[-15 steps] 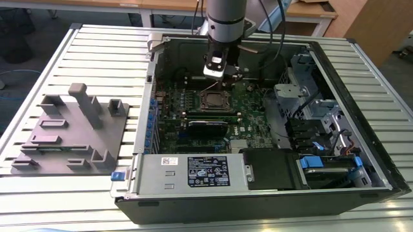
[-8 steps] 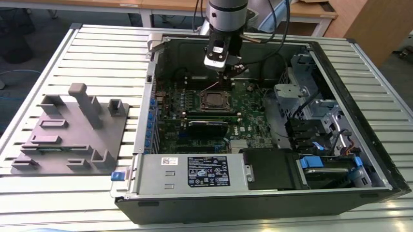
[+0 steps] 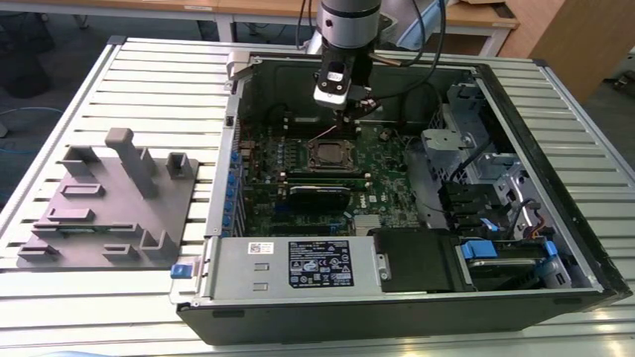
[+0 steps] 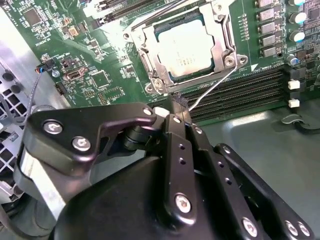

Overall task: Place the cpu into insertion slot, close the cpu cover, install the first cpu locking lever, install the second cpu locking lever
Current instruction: 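Install the first cpu locking lever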

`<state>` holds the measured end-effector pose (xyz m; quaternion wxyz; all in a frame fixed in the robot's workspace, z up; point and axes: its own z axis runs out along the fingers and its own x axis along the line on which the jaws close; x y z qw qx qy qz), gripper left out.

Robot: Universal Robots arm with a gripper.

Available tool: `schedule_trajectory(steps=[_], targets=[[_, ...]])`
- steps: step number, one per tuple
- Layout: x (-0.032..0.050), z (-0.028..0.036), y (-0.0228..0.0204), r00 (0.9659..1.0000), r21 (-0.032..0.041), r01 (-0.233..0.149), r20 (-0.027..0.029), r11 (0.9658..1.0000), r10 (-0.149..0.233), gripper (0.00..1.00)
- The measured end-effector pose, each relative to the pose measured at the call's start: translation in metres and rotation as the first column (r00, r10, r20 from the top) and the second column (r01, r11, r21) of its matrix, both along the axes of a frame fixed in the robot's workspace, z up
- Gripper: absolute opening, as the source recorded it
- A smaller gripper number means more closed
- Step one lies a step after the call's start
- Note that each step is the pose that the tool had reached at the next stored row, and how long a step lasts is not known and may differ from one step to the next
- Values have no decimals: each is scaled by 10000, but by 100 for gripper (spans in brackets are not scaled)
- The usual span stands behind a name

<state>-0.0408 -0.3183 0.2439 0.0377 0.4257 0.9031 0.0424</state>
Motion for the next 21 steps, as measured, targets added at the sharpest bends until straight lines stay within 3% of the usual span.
schedule_trajectory(steps=[1,2,11,14,18,21], targets=[[-1,0,0,10000,9,-47,0,10000,47,11],[-4,-6,0,9972,74,-743,3,9972,743,11],[-4,-7,0,9956,77,-938,4,9956,938,11],[-4,-8,0,9910,75,-1339,3,9910,1339,11],[-4,-10,0,9811,75,-1934,3,9811,1934,11],[-4,-11,0,9809,76,-1946,4,9809,1946,11]])
